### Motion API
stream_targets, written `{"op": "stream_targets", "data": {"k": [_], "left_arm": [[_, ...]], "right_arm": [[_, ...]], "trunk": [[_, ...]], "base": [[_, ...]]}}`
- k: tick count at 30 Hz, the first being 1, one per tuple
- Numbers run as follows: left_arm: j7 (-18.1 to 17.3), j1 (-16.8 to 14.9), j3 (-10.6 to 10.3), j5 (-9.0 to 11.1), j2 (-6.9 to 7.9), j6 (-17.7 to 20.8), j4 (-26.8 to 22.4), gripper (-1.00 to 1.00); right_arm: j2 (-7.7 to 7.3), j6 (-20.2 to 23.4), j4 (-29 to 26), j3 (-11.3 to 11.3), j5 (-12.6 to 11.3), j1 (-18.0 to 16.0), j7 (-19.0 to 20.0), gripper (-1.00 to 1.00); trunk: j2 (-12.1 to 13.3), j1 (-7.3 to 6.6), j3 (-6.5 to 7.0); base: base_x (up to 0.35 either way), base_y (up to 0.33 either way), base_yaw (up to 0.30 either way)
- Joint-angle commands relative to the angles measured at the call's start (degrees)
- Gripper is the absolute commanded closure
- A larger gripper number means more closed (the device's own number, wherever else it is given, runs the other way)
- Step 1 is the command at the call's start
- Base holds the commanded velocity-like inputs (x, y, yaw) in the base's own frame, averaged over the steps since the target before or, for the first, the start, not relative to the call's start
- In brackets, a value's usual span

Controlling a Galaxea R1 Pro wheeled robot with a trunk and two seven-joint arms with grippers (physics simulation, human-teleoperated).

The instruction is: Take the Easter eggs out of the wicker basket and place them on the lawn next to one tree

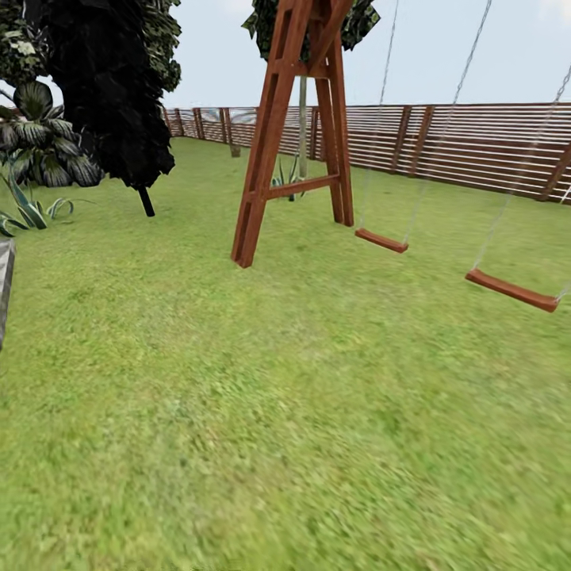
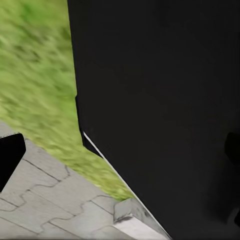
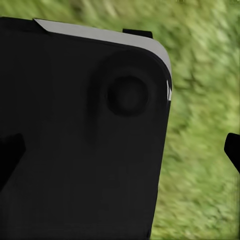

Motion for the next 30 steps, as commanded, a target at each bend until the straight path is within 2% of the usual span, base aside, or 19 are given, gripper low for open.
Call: {"op": "stream_targets", "data": {"k": [1, 5, 15, 30], "left_arm": [[-0.01, 0.01, 0.02, 0.01, -0.20, -0.11, -0.04, -1.00], [-0.03, 0.01, 0.05, 0.01, -0.70, -0.11, -0.04, -1.00], [-0.03, 0.01, 0.05, 0.01, -0.81, -0.11, -0.05, -1.00], [-0.03, 0.01, 0.05, 0.01, -0.72, -0.15, -0.05, -1.00]], "right_arm": [[0.01, -0.15, 0.06, -0.03, 0.52, -0.02, -0.04, -1.00], [0.02, -0.15, 0.03, -0.02, 0.53, -0.02, -0.04, -1.00], [0.03, -0.15, 0.02, -0.02, 0.70, -0.02, -0.09, -1.00], [-0.06, -0.24, 0.08, -0.02, 0.70, -0.02, -0.13, -1.00]], "trunk": [[-0.02, 0.00, -0.11], [-0.02, 0.00, -0.41], [-0.02, 0.00, -0.87], [-0.02, 0.00, -0.30]], "base": [[0.000, 0.000, 0.175], [0.000, 0.000, 0.175], [0.000, 0.000, 0.216], [0.000, 0.000, 0.258]]}}
